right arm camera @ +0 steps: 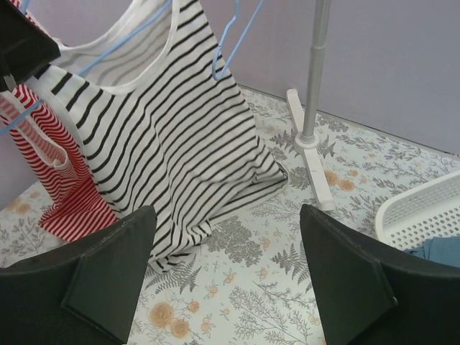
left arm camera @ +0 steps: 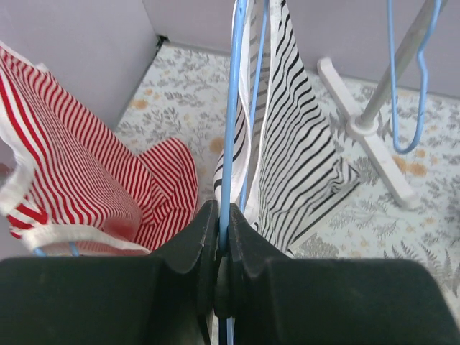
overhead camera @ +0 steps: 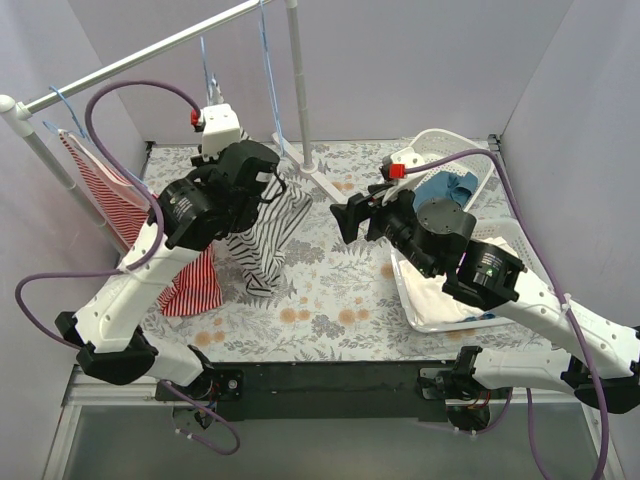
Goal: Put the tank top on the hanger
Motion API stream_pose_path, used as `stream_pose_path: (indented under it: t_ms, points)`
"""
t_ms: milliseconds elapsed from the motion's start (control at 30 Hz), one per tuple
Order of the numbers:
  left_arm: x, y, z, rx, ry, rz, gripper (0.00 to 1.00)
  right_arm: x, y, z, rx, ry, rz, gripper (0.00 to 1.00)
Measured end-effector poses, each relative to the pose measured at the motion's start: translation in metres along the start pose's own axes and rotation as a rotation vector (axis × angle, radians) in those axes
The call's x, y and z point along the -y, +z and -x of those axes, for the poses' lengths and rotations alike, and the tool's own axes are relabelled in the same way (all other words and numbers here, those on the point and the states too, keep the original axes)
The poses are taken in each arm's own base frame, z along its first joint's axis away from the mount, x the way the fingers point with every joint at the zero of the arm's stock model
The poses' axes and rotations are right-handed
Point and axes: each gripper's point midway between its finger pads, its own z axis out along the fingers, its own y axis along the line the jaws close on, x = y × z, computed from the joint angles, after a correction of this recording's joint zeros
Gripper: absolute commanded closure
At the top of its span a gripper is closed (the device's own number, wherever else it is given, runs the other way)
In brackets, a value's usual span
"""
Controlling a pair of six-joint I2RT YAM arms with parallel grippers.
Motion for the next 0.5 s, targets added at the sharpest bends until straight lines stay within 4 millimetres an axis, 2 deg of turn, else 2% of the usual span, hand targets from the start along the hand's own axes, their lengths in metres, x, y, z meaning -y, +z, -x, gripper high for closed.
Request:
stream_pose_path:
  t_ms: [133,233,367,500]
  points:
    - [-0.008,-0.004,0.031,0.077,-0.038,0.017,1.00,-0.002,0.000,0.007,0.009,0.005,0.005,0.12]
    - [-0.013,-0.005,0.048,0.121,-0.053,0.035,1.00,-0.003,0.001,0.009,0.011,0.006,0.010,0.12]
    - [-0.021,0.003,0.061,0.152,-0.063,0.066,1.00,-0.005,0.001,0.008,-0.001,0.001,0.020,0.12]
    - [-0.035,0.020,0.066,0.145,-0.073,0.108,1.00,-0.007,0.002,0.005,-0.017,-0.006,0.027,0.12]
